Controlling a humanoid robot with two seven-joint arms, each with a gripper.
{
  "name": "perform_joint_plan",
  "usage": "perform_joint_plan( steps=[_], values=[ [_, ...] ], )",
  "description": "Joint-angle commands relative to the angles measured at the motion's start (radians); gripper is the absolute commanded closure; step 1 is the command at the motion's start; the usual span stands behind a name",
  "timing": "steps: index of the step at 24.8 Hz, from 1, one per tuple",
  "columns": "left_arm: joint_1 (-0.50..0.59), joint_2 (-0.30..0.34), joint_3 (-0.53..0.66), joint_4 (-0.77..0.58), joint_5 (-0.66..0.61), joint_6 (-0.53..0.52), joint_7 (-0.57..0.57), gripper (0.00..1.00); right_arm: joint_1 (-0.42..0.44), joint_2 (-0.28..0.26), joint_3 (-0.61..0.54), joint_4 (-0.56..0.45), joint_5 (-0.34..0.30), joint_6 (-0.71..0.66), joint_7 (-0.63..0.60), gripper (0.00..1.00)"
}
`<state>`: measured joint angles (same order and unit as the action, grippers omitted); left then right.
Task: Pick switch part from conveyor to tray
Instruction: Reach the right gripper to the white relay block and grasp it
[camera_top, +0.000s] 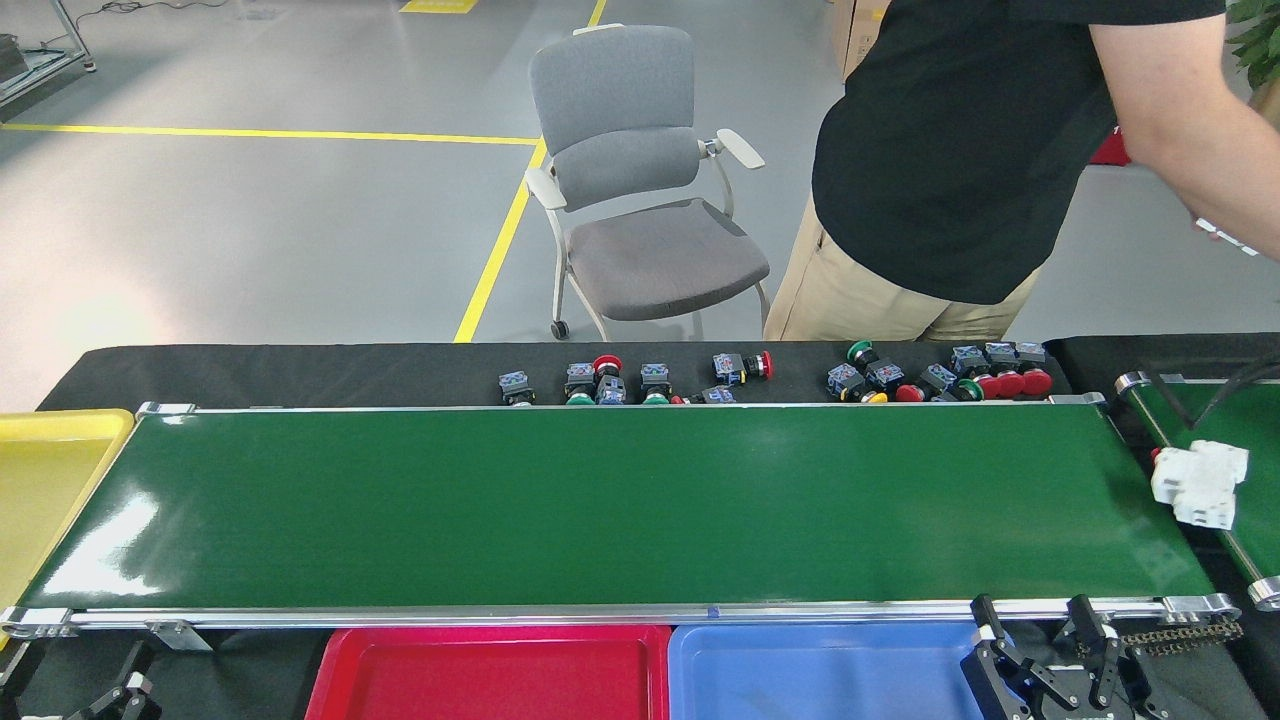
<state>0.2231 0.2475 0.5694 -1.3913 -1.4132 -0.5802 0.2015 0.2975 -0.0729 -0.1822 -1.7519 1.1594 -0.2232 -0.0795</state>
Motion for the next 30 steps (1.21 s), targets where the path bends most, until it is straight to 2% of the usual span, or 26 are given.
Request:
perform_joint_plan(
  steps=[1,16,21,26,30],
  values=[
    [-0.008,0.007,0.003,-0.006,0.002,-0.001,0.009,0.0,-0.009,0.002,-0.005,-0.014,-0.003,-0.001,-0.011,0.0],
    [-0.014,0.012,0.003,-0.005,0.003,-0.001,0.009,0.0,-0.011,0.01,-0.003,-0.014,-0.003,0.007,0.0,0.0],
    [-0.014,0.009,0.003,-0.006,0.003,-0.001,0.007,0.0,-0.02,0.01,-0.005,0.002,-0.003,0.058,0.078,0.0],
    [-0.016,0.007,0.003,-0.008,0.003,-0.001,0.007,0.0,-0.155,-0.001,0.001,0.091,0.016,0.212,0.099,0.0],
    [-0.014,0.004,0.001,-0.011,0.003,-0.001,0.007,0.0,-0.259,-0.001,0.004,0.198,0.077,0.275,0.133,0.0]
  ],
)
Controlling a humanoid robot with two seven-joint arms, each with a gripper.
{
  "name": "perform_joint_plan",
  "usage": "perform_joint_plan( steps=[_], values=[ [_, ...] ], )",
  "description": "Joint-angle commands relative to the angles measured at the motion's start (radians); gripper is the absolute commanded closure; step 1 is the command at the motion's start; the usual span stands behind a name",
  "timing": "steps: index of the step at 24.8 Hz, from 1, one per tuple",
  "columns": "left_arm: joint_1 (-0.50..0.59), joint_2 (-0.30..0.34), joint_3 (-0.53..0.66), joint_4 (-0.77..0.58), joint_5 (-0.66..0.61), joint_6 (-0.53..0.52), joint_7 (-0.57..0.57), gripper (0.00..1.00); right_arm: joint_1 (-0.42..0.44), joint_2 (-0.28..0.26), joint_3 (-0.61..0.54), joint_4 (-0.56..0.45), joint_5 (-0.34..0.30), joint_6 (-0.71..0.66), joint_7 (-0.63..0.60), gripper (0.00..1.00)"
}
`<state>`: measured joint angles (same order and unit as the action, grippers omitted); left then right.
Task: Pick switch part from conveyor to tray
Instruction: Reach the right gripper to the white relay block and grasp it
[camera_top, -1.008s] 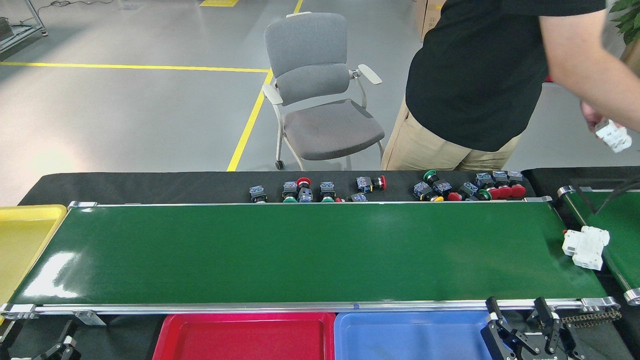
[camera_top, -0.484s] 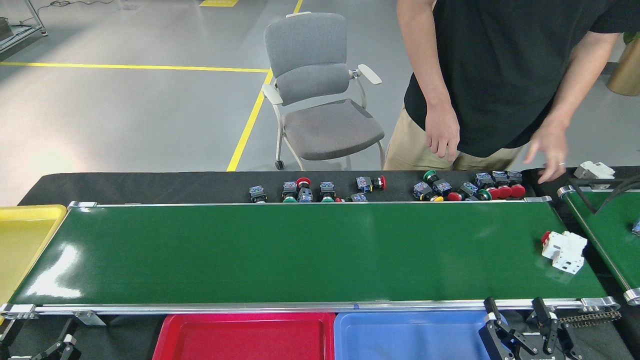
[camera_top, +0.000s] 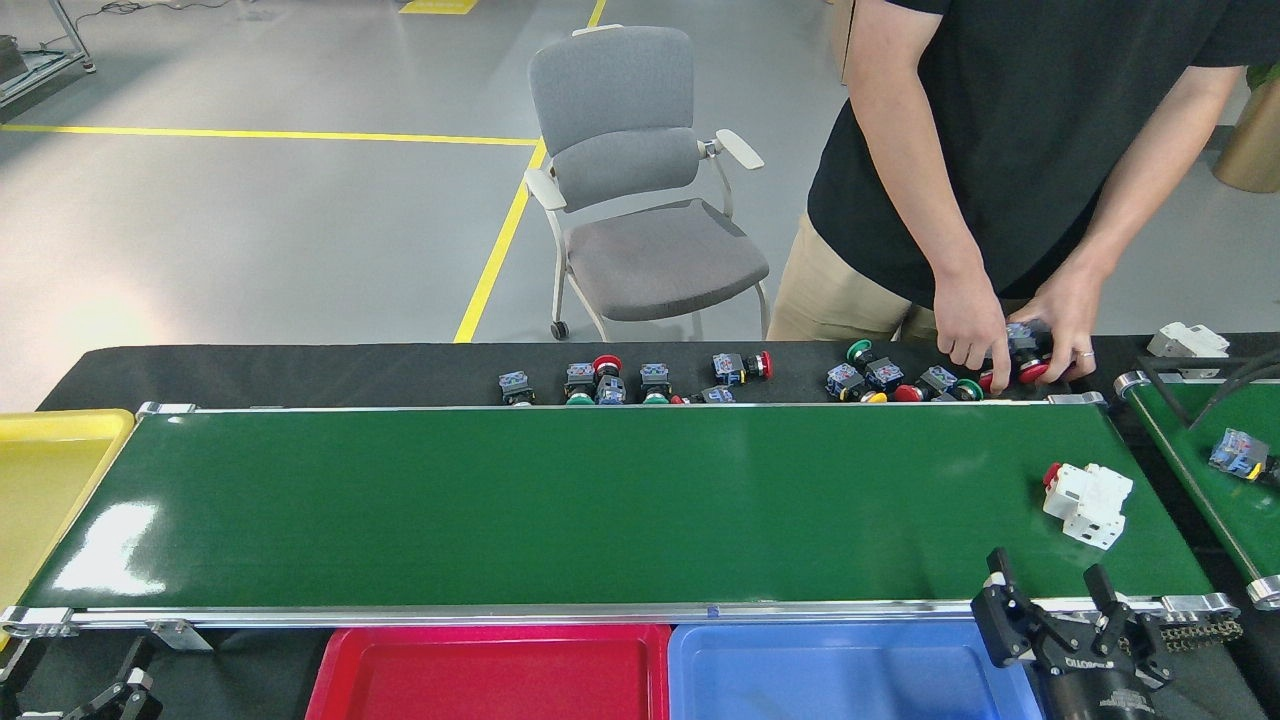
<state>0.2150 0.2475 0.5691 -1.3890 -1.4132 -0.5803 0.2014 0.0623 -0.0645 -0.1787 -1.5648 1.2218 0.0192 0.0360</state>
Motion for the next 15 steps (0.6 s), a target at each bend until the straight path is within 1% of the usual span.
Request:
perform_joint_plan(
  steps=[1,7,11,13,15],
  values=[
    [-0.006,0.004,0.002,-0.013,0.003,-0.001,0.007,0.0,-0.033,-0.009,0.001,0.022,0.024,0.035,0.025,0.0],
    [-0.008,0.004,-0.005,-0.015,0.003,-0.001,0.007,0.0,-0.078,-0.011,0.007,0.083,0.034,0.067,0.042,0.0],
    [-0.008,0.004,-0.005,-0.015,0.003,-0.001,0.007,0.0,-0.13,-0.011,0.007,0.135,0.034,0.068,0.042,0.0],
    [-0.008,0.004,-0.005,-0.015,0.005,-0.001,0.007,0.0,-0.164,-0.009,0.011,0.181,0.038,0.068,0.042,0.0],
    [-0.011,0.004,-0.005,-0.015,0.003,-0.001,0.009,0.0,-0.194,-0.009,0.041,0.222,0.051,0.07,0.041,0.0]
  ],
)
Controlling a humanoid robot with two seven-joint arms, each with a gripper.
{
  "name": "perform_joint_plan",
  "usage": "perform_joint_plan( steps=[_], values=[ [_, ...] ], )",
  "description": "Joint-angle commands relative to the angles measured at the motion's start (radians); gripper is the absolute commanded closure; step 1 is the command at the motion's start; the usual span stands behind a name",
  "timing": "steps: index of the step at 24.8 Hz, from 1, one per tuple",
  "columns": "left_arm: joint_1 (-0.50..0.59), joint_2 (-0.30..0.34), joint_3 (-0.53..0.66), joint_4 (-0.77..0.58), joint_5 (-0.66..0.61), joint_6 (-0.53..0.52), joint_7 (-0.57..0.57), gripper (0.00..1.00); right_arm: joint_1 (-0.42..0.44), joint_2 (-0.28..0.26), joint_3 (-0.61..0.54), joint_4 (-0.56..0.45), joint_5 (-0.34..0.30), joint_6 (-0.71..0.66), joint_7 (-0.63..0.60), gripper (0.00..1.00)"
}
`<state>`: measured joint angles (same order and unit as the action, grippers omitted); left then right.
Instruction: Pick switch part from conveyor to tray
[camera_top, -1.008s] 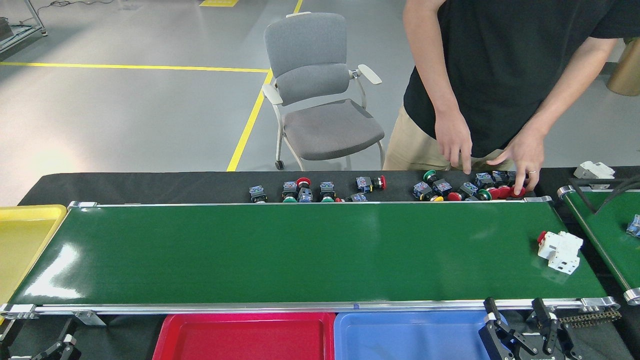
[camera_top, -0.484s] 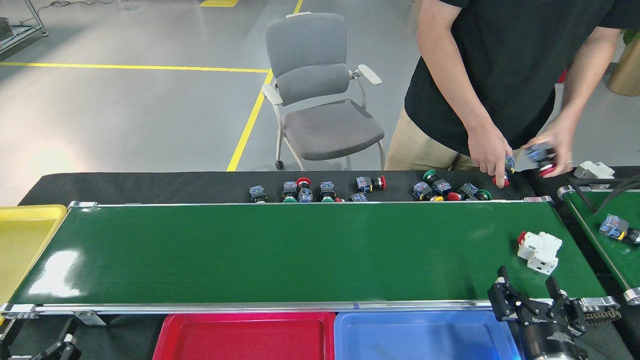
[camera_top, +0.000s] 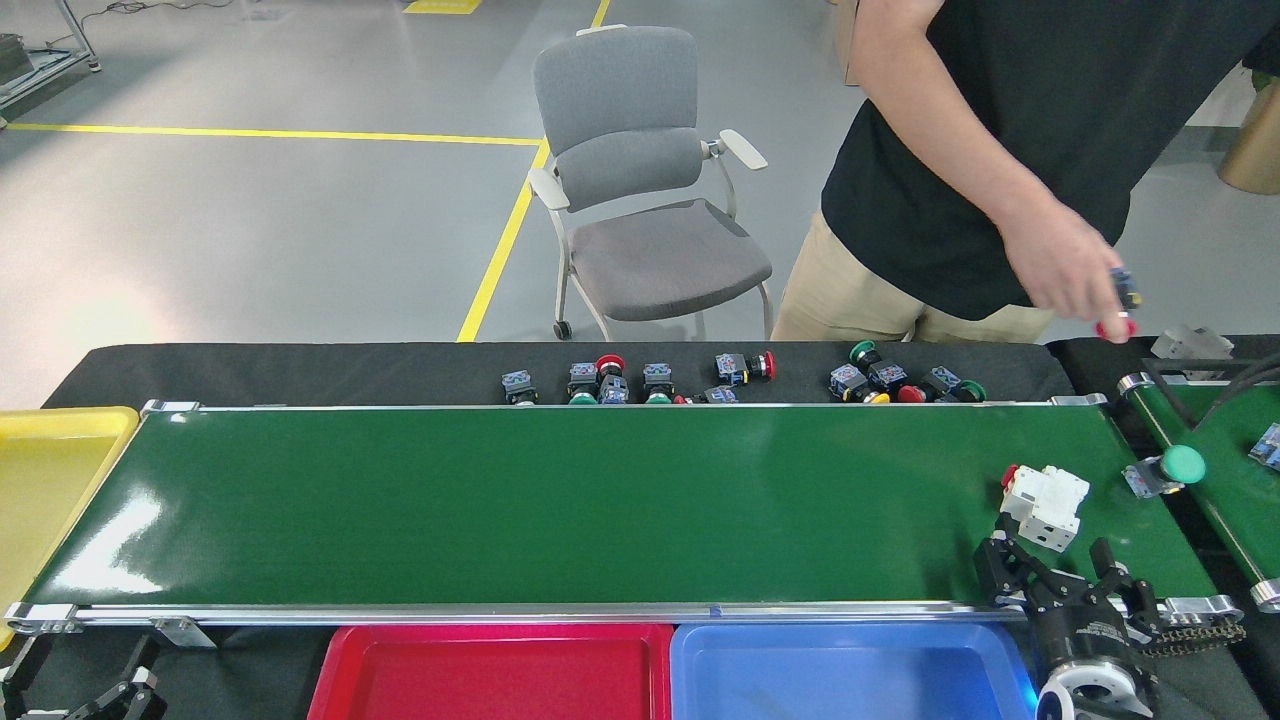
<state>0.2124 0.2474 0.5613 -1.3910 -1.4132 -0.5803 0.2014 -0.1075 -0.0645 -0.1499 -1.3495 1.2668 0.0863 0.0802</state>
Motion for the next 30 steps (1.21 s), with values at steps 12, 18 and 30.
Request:
perform_joint_plan(
  steps=[12,18,30],
  values=[
    [-0.011,0.001,0.003,-0.014,0.003,-0.001,0.007,0.0,-0.133,-0.032,0.185,0.125,-0.001,0.122,-0.003,0.79],
    [-0.011,-0.002,0.003,-0.014,0.003,-0.001,0.007,0.0,-0.1,-0.043,0.188,-0.023,-0.023,0.064,0.003,0.76],
    [-0.011,-0.011,0.003,-0.014,0.003,-0.001,0.007,0.0,0.201,-0.015,0.214,-0.384,-0.038,-0.465,0.004,0.72]
  ],
)
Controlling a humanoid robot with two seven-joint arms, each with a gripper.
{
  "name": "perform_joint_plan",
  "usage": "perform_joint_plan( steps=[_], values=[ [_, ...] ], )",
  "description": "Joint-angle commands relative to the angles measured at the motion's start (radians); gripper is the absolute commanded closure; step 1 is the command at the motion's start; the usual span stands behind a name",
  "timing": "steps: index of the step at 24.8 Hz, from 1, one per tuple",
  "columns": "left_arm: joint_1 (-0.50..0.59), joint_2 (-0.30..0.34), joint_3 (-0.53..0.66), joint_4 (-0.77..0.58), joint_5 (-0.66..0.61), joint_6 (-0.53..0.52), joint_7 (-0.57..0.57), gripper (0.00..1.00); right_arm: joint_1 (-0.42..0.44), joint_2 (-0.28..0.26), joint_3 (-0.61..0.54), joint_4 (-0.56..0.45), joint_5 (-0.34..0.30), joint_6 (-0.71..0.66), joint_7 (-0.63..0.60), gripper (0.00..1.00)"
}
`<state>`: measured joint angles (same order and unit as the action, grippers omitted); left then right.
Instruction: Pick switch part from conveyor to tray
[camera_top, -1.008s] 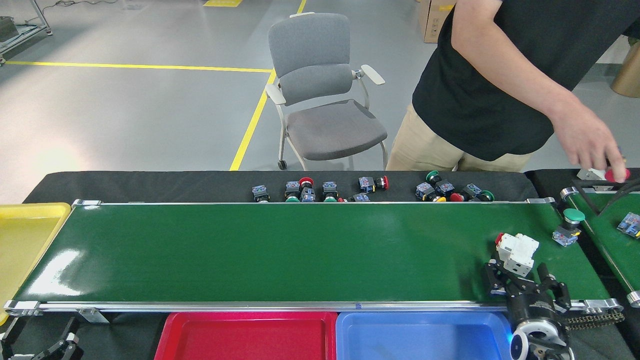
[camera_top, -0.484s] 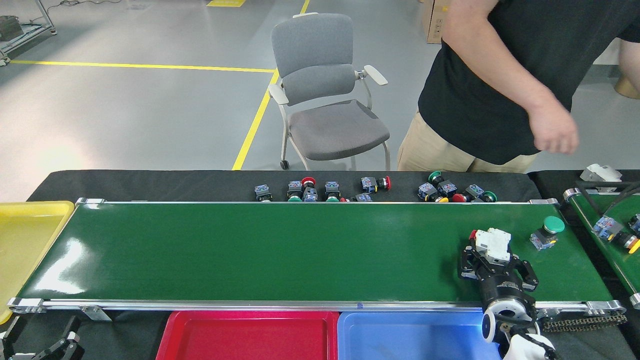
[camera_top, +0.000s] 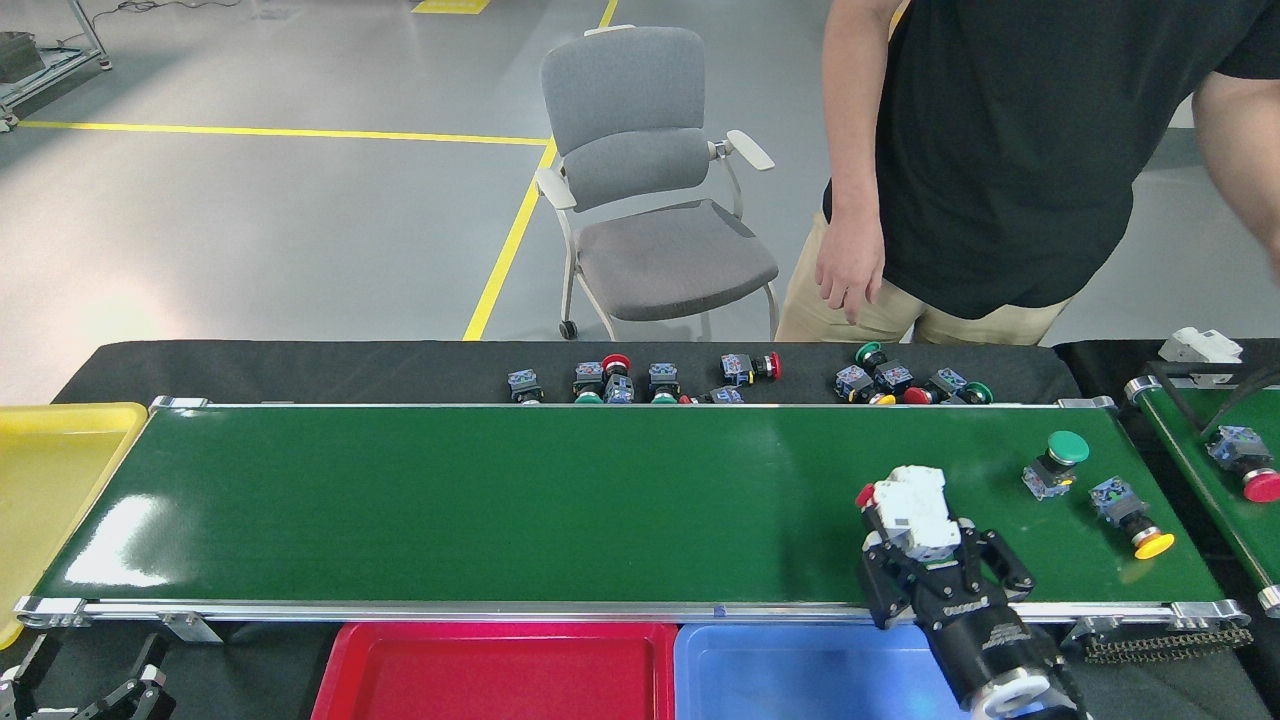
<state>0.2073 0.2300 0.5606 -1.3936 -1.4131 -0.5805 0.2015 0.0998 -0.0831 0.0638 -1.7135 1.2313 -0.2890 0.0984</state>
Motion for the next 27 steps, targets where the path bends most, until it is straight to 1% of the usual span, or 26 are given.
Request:
perform_joint_plan(
  steps=[1,3,7,8,10,11,13,15,16,17,18,19,20,24,27],
  values=[
    [-0.009,0.006,0.002,-0.012,0.003,-0.001,0.007,0.0,-0.006,0.014,0.022,-0.015,-0.003,-0.128,-0.013,0.72],
    [-0.012,0.006,0.002,-0.012,0.003,-0.001,0.007,0.0,-0.005,0.033,0.067,-0.014,-0.001,-0.167,-0.011,0.72],
    [-0.012,0.008,0.004,-0.012,0.003,-0.001,0.007,0.0,0.034,0.028,0.088,-0.026,-0.001,-0.176,-0.011,0.73],
    [-0.012,0.008,0.004,-0.012,0.003,-0.001,0.007,0.0,0.057,0.014,0.077,-0.04,-0.001,-0.177,-0.016,0.73],
    [-0.012,0.008,0.004,-0.012,0.003,-0.001,0.007,0.0,0.103,-0.04,0.042,-0.055,-0.003,-0.19,-0.022,0.73],
    [-0.012,0.008,0.004,-0.012,0.003,-0.001,0.007,0.0,0.127,-0.055,0.022,-0.055,-0.004,-0.205,-0.032,0.73],
    [-0.012,0.009,0.004,-0.012,0.003,-0.001,0.007,0.0,0.181,-0.066,-0.029,-0.055,-0.004,-0.245,-0.062,0.74],
    [-0.012,0.011,0.004,-0.012,0.003,-0.001,0.007,0.0,0.239,-0.069,-0.096,-0.055,-0.004,-0.312,-0.065,0.72],
    [-0.012,0.011,0.004,-0.012,0.003,-0.001,0.007,0.0,0.256,-0.066,-0.125,-0.055,-0.004,-0.345,-0.065,0.68],
    [-0.012,0.011,0.004,-0.012,0.003,-0.001,0.007,0.0,0.264,-0.064,-0.141,-0.055,-0.004,-0.361,-0.065,0.61],
    [-0.012,0.011,0.004,-0.01,0.002,-0.001,0.007,0.0,0.268,-0.061,-0.154,-0.055,-0.004,-0.368,-0.065,0.42],
    [-0.012,0.012,0.004,-0.01,0.003,-0.001,0.007,0.0,0.268,-0.061,-0.159,-0.055,-0.004,-0.366,-0.063,0.0],
    [-0.012,0.011,0.004,-0.012,0.003,-0.001,0.007,0.0,0.268,-0.061,-0.167,-0.055,-0.004,-0.368,-0.065,0.01],
    [-0.012,0.011,0.004,-0.01,0.003,-0.001,0.007,0.0,0.267,-0.055,-0.214,-0.055,-0.006,-0.368,-0.065,0.0],
    [-0.012,0.012,0.004,-0.01,0.003,-0.001,0.007,0.0,0.262,-0.033,-0.231,-0.055,-0.006,-0.366,-0.063,0.0]
  ],
)
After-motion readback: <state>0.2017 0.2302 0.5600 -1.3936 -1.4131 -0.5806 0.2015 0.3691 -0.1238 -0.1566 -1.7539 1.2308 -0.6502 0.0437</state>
